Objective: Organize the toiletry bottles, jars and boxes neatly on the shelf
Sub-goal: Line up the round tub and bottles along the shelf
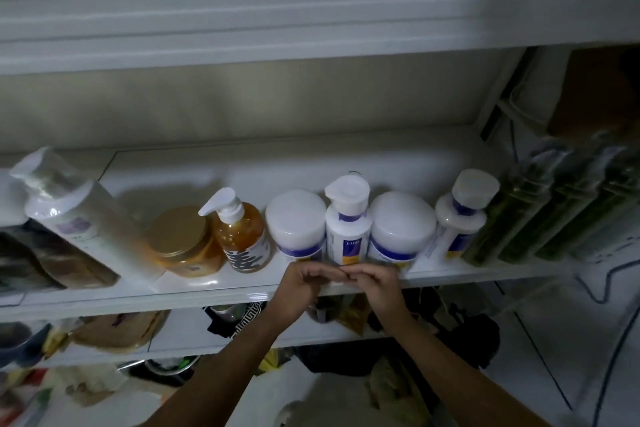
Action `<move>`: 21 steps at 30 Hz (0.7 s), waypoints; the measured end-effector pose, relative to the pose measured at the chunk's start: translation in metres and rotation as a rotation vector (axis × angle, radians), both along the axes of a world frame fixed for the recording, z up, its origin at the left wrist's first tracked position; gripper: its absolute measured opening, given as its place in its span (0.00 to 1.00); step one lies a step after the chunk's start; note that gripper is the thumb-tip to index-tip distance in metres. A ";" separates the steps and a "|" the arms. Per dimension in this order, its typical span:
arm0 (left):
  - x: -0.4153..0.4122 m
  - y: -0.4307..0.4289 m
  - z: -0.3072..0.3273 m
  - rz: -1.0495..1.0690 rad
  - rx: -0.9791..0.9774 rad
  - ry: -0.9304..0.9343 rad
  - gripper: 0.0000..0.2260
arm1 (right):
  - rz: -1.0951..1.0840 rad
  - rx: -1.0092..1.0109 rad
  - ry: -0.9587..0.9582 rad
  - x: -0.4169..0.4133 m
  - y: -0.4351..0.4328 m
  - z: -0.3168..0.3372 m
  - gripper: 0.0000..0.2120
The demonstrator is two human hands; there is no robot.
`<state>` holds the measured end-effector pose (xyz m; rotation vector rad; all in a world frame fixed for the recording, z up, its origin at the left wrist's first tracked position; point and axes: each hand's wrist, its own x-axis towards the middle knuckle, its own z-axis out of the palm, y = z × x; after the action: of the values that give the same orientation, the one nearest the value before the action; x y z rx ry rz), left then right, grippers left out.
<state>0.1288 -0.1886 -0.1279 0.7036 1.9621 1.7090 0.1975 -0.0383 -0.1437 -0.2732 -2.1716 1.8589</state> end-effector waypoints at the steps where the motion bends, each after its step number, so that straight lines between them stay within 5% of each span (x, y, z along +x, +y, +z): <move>1: 0.002 0.002 0.000 0.019 0.003 -0.011 0.20 | 0.001 -0.026 -0.016 -0.001 0.001 -0.002 0.13; 21: 0.031 0.062 0.006 0.112 0.027 -0.044 0.21 | 0.109 -0.020 -0.002 0.026 0.068 0.008 0.20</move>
<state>0.1597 -0.1261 -0.1221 0.5704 1.9849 1.8042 0.2232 0.0302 -0.1353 -0.1638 -2.2105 1.9393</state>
